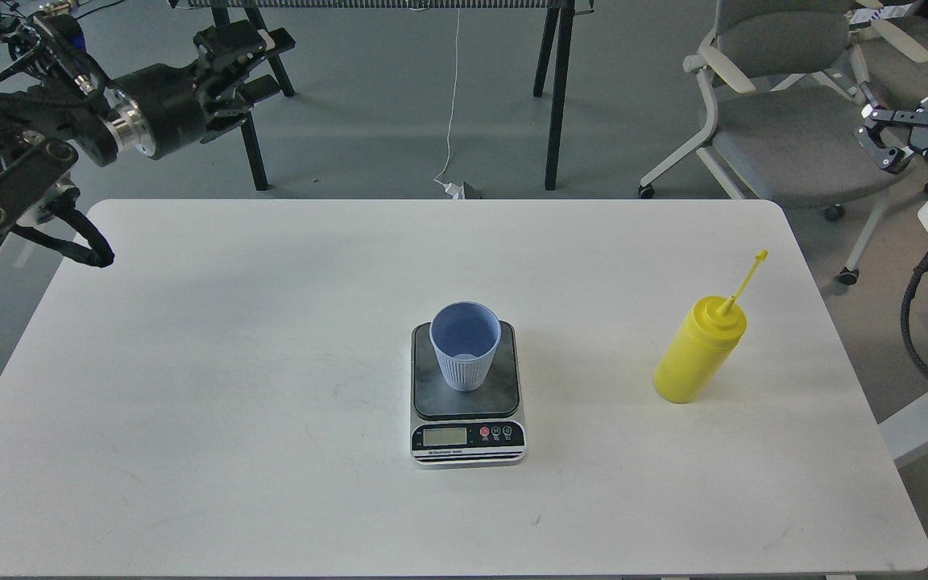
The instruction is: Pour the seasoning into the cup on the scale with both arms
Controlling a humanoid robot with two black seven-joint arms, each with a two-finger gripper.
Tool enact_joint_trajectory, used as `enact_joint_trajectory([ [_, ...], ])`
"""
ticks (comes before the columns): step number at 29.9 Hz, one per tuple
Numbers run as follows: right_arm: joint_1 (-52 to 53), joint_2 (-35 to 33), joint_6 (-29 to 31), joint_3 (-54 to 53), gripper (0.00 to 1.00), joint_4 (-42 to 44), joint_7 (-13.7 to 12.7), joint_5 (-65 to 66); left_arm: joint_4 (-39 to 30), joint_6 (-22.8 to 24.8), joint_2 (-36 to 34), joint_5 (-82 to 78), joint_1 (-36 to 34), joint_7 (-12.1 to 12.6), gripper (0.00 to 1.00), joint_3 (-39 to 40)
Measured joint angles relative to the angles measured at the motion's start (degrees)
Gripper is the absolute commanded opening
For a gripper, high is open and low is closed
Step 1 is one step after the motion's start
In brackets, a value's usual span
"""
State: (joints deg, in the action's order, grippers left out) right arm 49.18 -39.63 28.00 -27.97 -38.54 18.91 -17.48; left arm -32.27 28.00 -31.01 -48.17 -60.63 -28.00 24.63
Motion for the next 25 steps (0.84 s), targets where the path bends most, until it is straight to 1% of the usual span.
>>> enact_joint_trajectory([
  [4, -0.8, 0.3, 0.0, 0.0, 0.98, 0.0, 0.3, 1.1, -0.4, 0.0, -0.6, 0.9, 1.3, 0.0, 0.77, 1.9],
  [9, -2.7, -0.3, 0.0, -0.5, 0.98, 0.3, 0.6, 1.3, -3.6, 0.0, -0.9, 1.1, 3.2, 0.0, 0.77, 3.7],
  [17, -4.7, -2.1, 0.0, -0.3, 0.98, -0.2, 0.6, 1.3, -4.4, 0.0, -1.0, 1.1, 7.5, 0.0, 0.78, 10.2],
  [25, -5.7, -2.1, 0.0, -0.7, 0.98, 0.2, 0.7, 1.3, -4.5, 0.0, -0.4, 1.4, 7.3, 0.0, 0.78, 12.3],
])
